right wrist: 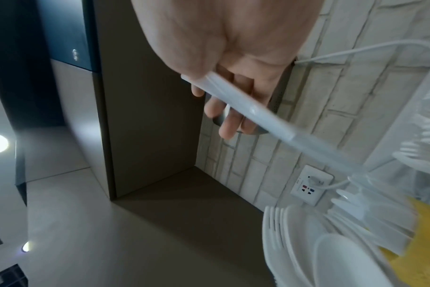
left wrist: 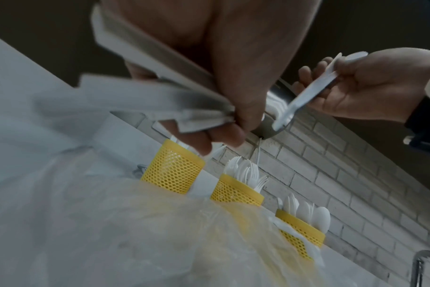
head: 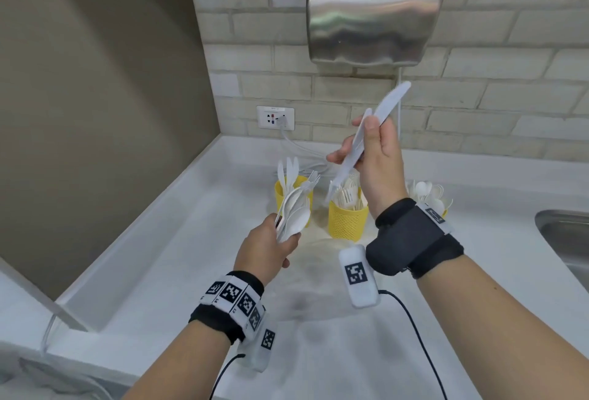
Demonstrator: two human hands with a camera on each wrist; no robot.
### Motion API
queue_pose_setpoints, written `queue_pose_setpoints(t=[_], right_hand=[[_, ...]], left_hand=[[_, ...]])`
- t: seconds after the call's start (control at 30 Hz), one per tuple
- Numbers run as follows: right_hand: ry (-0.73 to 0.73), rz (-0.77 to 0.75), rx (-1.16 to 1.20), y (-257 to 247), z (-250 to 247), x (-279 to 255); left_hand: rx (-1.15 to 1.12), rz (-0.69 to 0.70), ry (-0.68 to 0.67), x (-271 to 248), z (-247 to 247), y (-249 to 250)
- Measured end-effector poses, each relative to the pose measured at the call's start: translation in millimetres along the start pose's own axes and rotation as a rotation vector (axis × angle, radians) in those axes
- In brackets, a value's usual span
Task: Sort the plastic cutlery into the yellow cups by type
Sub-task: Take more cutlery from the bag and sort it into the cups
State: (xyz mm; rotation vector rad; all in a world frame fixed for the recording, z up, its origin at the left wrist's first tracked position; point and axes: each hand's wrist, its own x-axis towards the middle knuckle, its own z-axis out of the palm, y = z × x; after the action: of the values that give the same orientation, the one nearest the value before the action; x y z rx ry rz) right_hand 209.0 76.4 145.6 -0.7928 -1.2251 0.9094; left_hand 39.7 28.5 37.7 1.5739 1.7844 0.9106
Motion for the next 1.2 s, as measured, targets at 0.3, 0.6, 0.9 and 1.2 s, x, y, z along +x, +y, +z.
queue_pose_setpoints(t=[0.3,0.6,0.9,1.2], right_hand=[[-0.214,0.29,-0.412,49,1,-24],[-0.283,0.313,-0.425,48,-2,-25],[-0.228,0.259,-0.388,49,-9,-21],[-0.209,0.441,-0.553,55,-9,-23]], left_hand=[[-0.281,0.011,0.047,-2,-2,5],[-0.382,0.012,-0.006,-6,1,6],[-0.345,0.053,-0.03,-5,5,7],[-0.085,0.118,0.063,1,13,-2]])
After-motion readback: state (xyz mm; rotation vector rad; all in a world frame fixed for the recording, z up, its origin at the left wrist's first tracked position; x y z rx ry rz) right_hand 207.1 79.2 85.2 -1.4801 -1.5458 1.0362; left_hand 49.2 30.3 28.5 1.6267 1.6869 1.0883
